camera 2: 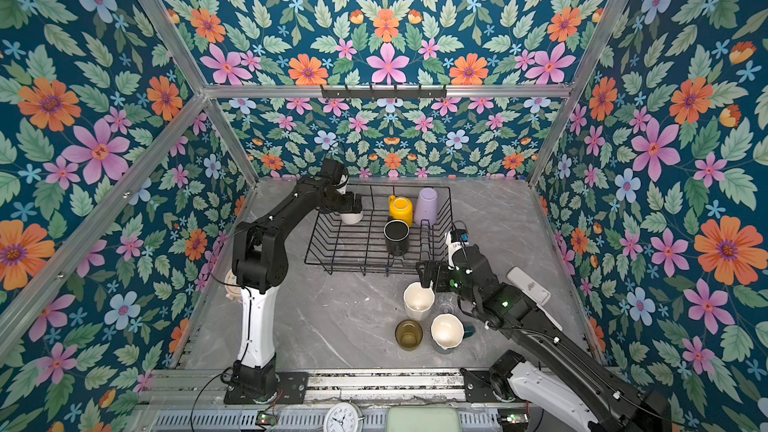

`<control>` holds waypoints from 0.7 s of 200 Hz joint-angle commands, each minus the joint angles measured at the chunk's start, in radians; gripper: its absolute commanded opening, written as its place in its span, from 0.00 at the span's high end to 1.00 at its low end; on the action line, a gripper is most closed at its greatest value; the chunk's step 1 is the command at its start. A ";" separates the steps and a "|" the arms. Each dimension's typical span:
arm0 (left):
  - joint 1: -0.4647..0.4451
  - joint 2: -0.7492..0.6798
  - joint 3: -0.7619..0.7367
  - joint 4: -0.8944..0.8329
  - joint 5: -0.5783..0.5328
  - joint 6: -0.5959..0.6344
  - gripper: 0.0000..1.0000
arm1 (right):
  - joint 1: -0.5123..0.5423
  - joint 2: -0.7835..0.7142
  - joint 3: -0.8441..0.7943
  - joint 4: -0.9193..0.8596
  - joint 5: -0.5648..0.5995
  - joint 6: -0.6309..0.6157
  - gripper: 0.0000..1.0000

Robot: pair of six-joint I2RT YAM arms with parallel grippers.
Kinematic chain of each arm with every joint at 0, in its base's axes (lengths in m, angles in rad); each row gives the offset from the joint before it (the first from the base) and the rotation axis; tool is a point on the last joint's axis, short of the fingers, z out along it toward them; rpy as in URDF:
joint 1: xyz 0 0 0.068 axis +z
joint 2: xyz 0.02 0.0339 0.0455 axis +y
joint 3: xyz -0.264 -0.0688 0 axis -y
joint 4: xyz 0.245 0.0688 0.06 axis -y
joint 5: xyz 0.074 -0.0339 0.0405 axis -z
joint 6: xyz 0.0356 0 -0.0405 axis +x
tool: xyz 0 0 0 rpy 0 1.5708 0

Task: Load the cups into the dish rack

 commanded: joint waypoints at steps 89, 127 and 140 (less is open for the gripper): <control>0.001 -0.375 -0.300 0.177 -0.023 -0.028 0.00 | 0.001 0.144 0.139 -0.276 0.052 -0.048 0.22; 0.000 -0.594 -0.470 0.292 -0.058 -0.055 0.00 | 0.016 0.170 0.137 -0.345 0.045 -0.029 0.33; 0.001 -0.666 -0.530 0.338 -0.072 -0.064 0.00 | 0.030 0.178 0.129 -0.352 0.047 -0.020 0.35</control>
